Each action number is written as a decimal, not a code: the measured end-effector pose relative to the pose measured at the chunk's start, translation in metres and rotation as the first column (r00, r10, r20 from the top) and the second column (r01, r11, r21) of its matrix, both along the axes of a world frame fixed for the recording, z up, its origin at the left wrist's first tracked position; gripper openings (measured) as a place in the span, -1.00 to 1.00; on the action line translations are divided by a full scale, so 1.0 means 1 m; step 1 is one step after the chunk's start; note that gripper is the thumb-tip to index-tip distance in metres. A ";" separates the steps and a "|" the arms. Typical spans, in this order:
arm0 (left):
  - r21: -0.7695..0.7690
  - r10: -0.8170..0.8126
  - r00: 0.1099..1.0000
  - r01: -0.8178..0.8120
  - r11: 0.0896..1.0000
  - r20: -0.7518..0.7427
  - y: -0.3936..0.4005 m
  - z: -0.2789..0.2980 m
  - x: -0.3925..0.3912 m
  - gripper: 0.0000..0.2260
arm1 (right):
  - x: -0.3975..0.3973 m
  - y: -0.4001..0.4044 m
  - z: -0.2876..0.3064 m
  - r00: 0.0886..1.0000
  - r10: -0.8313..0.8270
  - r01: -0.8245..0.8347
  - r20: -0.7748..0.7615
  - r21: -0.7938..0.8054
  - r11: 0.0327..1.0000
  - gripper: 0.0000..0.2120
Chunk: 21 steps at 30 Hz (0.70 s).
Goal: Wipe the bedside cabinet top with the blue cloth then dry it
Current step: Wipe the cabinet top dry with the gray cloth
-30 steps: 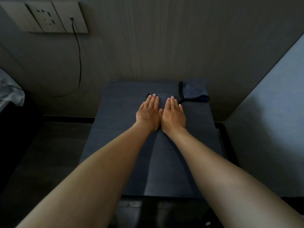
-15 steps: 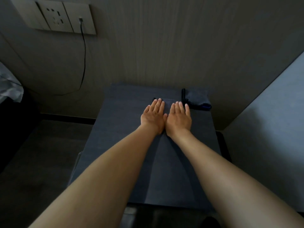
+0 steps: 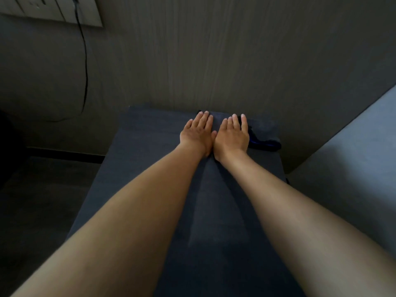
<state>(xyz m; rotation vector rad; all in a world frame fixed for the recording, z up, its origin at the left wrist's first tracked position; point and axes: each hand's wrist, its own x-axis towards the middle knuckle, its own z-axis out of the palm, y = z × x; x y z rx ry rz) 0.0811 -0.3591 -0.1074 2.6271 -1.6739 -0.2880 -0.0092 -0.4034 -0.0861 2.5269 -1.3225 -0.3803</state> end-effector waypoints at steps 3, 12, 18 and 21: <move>-0.013 -0.009 1.000 0.009 1.000 -0.013 0.000 -0.001 0.008 -0.47 | 0.008 -0.001 -0.002 0.998 -0.015 0.014 0.057 0.013 1.000 -0.40; 0.058 0.063 0.998 -0.063 0.996 0.004 0.065 0.004 0.078 -0.47 | 0.076 0.054 -0.009 0.978 0.032 -0.063 0.205 0.149 0.987 -0.39; 0.062 0.133 0.991 -0.132 0.989 -0.004 0.106 0.004 0.123 -0.47 | 0.124 0.089 -0.010 0.961 0.088 -0.138 0.262 0.177 0.975 -0.38; 0.086 0.157 0.987 -0.155 0.984 -0.013 0.126 0.007 0.144 -0.46 | 0.144 0.107 -0.013 0.945 0.097 -0.165 0.313 0.196 0.967 -0.38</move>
